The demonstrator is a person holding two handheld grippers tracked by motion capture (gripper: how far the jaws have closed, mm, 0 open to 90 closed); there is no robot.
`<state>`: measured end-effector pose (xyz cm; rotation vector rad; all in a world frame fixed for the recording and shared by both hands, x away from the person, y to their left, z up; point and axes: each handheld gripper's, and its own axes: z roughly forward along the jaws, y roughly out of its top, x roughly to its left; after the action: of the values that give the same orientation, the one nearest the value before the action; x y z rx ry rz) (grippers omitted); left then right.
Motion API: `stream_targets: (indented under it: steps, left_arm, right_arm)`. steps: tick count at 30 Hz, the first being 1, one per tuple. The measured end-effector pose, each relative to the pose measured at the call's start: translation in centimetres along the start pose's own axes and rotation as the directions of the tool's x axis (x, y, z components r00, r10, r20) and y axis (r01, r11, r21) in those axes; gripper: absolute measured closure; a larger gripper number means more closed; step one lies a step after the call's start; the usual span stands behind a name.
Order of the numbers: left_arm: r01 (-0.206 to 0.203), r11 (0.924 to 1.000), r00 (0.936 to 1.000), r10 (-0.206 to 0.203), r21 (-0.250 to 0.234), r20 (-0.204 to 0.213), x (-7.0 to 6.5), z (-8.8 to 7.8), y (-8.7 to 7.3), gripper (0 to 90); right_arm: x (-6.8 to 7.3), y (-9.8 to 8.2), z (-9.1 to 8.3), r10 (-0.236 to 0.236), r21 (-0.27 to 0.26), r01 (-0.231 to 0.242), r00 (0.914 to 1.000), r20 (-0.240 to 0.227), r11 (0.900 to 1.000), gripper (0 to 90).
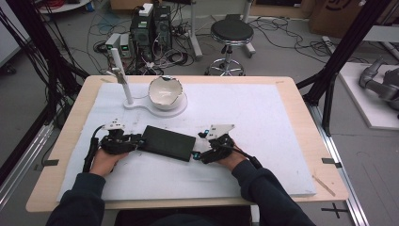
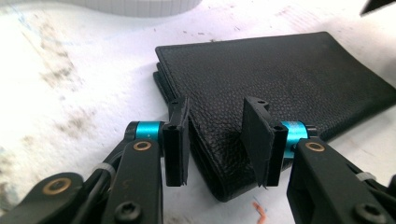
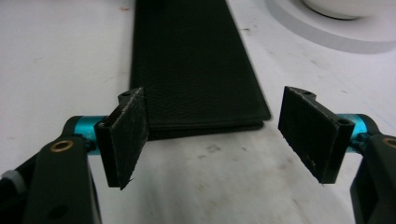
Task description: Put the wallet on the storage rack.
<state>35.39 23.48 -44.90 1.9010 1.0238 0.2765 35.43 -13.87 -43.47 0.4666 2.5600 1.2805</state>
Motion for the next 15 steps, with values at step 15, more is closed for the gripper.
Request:
stream_targets:
  steps: [15]
  left_arm:
    - [0.049,0.9543,0.9791,-0.104,-0.295,-0.175,2.8,-4.6,0.3,39.8]
  right_arm:
    - [2.4,0.6,3.2,-0.153,0.075,0.156,0.9873,-0.041,0.985,20.4]
